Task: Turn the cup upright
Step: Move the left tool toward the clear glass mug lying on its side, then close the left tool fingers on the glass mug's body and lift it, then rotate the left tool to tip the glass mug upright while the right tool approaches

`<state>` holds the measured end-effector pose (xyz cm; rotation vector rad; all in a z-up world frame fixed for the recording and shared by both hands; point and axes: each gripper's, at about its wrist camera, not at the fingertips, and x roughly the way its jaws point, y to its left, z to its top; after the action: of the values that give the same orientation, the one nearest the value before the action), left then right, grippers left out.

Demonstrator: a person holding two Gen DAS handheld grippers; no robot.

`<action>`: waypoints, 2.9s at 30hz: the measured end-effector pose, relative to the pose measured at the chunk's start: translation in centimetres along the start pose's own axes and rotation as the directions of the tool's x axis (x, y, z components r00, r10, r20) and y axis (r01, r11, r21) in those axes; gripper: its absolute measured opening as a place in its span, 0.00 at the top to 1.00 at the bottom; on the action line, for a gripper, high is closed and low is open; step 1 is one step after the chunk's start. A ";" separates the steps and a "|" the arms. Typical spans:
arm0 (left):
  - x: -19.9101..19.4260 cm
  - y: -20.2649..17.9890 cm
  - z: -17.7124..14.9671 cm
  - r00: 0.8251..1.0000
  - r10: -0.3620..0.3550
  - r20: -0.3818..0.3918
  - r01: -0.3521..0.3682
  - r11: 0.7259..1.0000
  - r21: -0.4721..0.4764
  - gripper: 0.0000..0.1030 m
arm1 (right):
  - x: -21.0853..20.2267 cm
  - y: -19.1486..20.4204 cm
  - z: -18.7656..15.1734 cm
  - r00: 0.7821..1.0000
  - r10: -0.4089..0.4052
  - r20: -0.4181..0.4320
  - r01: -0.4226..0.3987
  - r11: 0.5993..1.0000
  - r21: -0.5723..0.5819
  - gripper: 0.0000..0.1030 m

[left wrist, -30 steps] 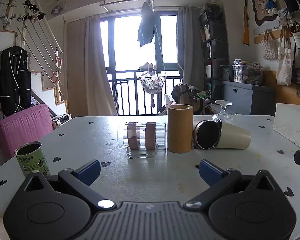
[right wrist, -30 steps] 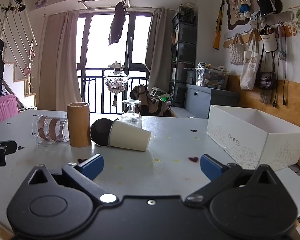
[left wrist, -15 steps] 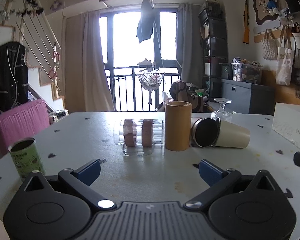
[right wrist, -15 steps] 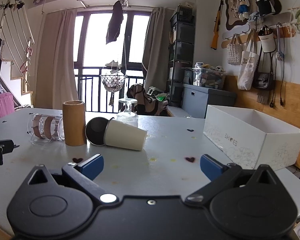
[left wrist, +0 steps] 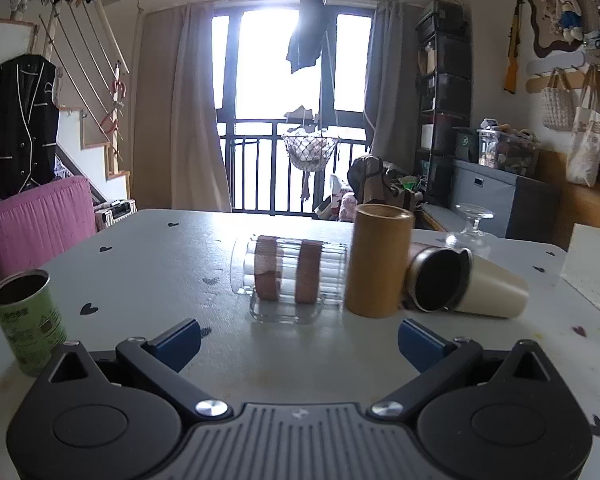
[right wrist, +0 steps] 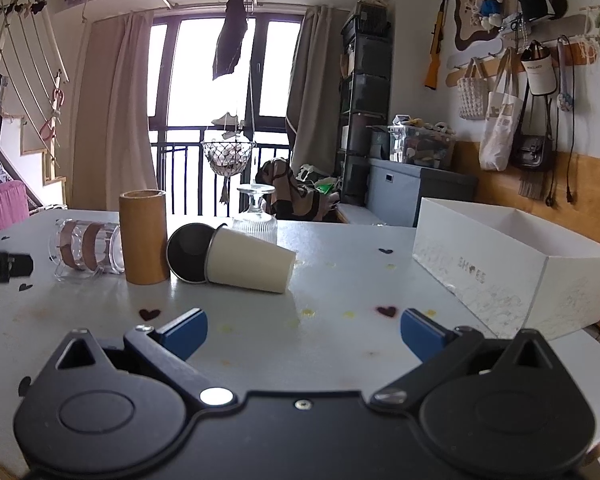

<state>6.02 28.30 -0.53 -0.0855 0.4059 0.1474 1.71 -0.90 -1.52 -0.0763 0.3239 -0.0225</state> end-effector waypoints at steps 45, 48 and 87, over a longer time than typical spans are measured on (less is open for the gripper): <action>13.3 1.2 1.1 0.951 -0.029 -0.307 0.161 0.897 0.412 0.22 | 3.0 -0.1 -0.9 0.999 0.017 -0.043 -0.017 1.000 0.005 0.00; 10.6 2.2 0.0 0.945 -0.087 -0.315 0.226 0.869 0.440 0.21 | 2.6 0.3 -0.7 0.999 0.034 -0.037 -0.034 0.999 0.000 0.00; 4.9 6.4 -2.4 0.948 -0.077 -0.309 0.202 0.895 0.397 0.03 | 9.8 15.7 2.6 0.732 0.614 -0.296 -0.649 0.760 -0.027 0.62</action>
<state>8.55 35.01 -5.06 0.2987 0.7119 -0.1028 11.98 14.65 -3.45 -0.0877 0.6158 0.6847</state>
